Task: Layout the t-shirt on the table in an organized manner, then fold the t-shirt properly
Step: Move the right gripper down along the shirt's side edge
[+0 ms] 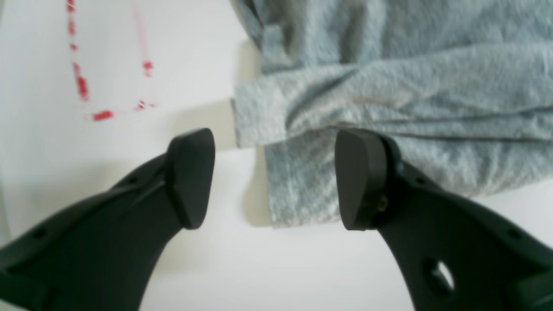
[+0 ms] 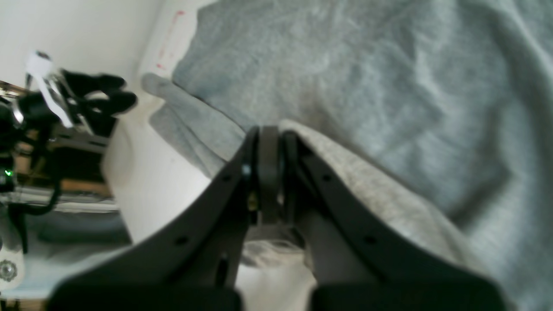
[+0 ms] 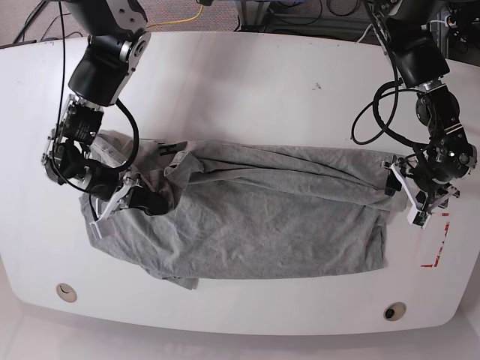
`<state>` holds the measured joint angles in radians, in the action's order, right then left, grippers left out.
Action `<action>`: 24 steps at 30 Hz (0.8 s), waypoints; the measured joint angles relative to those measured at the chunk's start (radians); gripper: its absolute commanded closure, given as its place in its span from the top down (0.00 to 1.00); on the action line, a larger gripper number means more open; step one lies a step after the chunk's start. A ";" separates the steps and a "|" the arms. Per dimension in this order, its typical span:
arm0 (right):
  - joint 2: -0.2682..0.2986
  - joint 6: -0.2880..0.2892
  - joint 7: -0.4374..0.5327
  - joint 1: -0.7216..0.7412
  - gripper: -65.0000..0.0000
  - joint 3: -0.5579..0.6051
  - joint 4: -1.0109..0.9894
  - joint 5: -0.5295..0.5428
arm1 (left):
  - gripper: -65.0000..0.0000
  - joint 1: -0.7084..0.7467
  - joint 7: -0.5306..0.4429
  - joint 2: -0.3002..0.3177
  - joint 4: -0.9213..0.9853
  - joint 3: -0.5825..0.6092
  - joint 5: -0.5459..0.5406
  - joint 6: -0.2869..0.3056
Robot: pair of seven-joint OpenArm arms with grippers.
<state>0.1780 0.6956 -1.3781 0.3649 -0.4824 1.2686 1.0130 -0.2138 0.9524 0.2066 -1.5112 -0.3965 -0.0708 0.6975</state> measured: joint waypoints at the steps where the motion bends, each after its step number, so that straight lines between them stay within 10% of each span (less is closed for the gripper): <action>1: 0.008 0.001 0.008 0.011 0.01 0.026 -0.023 0.001 | 0.63 0.000 0.000 0.001 0.000 0.000 0.000 0.000; 24: 0.236 -0.007 0.369 0.204 0.01 0.355 -0.382 0.005 | 0.63 0.032 0.000 0.002 -0.001 -0.003 0.002 0.000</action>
<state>0.4141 0.6884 -1.0088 0.5690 -0.1272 0.8867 1.0183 -0.1822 0.9527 0.2081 -1.5120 -0.3992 -0.0685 0.6975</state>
